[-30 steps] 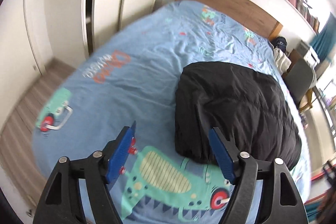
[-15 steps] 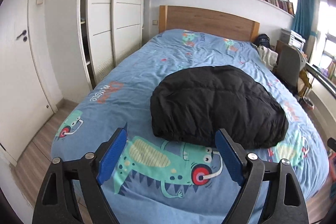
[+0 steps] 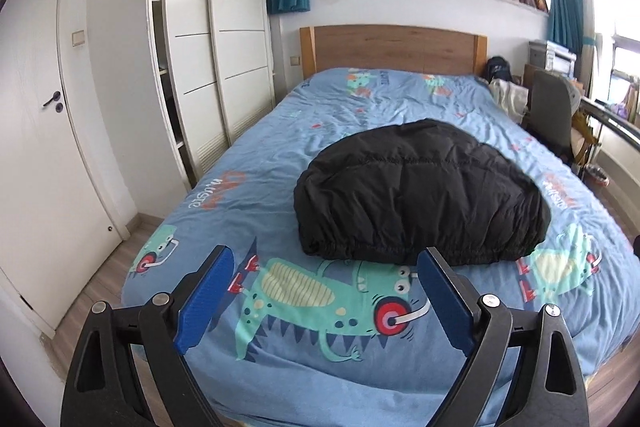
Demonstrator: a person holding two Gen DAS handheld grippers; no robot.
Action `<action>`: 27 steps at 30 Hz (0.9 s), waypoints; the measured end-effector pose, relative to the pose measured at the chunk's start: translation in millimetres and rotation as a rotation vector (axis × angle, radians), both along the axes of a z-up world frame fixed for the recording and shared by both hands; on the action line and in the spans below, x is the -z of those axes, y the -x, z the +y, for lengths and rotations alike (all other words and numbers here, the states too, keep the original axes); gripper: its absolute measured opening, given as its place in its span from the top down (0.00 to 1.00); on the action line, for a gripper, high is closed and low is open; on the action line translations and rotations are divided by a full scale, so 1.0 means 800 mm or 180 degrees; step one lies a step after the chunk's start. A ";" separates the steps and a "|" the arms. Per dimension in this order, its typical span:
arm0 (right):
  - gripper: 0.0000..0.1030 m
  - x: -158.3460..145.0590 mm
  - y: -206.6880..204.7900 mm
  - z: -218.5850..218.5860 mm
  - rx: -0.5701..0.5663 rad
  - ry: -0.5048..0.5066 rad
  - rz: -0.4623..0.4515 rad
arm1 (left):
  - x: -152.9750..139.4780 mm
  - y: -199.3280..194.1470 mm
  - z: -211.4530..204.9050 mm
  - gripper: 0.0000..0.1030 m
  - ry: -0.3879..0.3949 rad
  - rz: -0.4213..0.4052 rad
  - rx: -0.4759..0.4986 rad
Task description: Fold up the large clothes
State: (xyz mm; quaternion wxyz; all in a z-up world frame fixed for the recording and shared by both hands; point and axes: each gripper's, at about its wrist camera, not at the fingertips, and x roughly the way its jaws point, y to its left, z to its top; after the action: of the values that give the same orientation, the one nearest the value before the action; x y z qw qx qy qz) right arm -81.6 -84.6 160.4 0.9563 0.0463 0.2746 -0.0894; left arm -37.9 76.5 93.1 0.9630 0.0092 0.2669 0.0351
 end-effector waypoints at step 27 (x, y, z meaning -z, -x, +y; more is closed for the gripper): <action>0.14 0.021 0.007 0.001 0.0062 0.0022 0.0134 | 0.016 0.008 -0.020 0.00 -0.0174 0.0068 -0.0049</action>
State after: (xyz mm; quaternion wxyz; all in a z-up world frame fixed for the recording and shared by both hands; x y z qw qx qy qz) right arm -87.1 -83.4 143.9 0.9495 0.0438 0.2939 -0.1006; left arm -44.0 60.1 80.6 0.9592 0.0339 0.2762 0.0496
